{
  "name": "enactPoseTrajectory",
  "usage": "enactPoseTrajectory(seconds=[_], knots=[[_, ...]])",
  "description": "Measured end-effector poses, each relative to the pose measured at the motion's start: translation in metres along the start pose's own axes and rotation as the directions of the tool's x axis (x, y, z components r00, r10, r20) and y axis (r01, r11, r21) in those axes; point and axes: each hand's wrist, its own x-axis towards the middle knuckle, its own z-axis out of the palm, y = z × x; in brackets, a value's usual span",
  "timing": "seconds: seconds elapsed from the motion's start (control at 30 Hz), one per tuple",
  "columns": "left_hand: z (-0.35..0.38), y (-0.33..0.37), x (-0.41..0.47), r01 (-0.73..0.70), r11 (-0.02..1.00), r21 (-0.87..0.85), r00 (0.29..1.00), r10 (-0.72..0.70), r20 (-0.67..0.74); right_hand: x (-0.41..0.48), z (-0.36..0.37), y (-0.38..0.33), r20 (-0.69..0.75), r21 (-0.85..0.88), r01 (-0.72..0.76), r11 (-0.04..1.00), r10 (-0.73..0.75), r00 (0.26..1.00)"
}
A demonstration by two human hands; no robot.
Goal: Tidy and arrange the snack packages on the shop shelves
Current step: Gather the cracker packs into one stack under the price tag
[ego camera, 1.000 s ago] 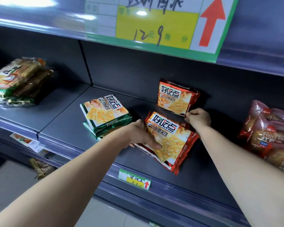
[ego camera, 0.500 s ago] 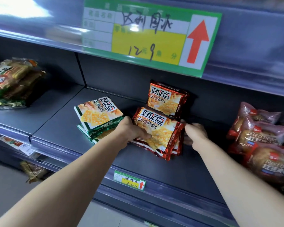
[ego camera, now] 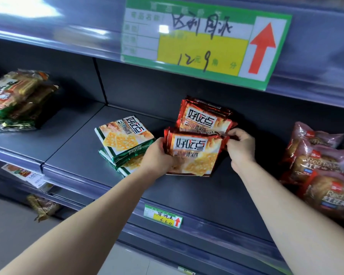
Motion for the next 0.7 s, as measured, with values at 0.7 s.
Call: enactPoseTrajectory(seconds=[0.7], knots=[[0.018, 0.033, 0.028, -0.076, 0.919, 0.386, 0.976, 0.148, -0.159, 0.003, -0.023, -0.005, 0.043, 0.086, -0.165, 0.983, 0.162, 0.986]])
